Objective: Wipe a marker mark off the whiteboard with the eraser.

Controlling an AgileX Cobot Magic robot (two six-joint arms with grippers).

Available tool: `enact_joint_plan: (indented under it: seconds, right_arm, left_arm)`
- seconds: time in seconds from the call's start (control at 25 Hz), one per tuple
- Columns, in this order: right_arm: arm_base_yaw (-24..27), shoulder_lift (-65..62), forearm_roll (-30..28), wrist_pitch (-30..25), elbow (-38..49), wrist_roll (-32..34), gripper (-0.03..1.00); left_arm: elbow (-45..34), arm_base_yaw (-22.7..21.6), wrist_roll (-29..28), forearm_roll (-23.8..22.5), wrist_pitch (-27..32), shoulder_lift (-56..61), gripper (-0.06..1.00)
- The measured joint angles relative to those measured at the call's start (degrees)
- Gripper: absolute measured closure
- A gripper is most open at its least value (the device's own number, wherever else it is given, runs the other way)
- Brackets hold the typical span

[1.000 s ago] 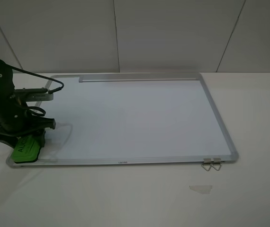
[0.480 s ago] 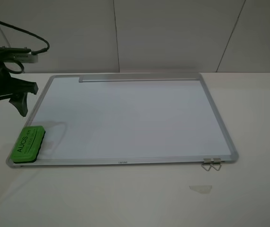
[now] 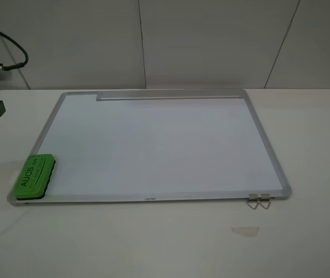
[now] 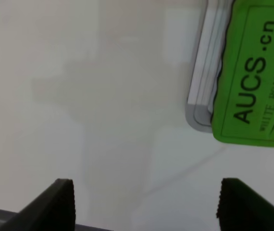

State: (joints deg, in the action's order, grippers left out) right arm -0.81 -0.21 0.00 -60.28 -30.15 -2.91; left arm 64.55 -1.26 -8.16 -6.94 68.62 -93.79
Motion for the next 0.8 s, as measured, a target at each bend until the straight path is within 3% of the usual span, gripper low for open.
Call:
enact_joint_plan:
  seconds: [0.16, 0.8]
  right_arm:
    - [0.00, 0.00, 0.00, 0.00, 0.00, 0.00, 0.15]
    - [0.00, 0.00, 0.00, 0.00, 0.00, 0.00, 0.15]
  left_arm:
    - [-4.10, 0.00, 3.09, 1.47, 0.00, 7.32, 0.31]
    - [-24.19, 0.00, 5.19, 2.74, -0.06, 50.50, 0.31]
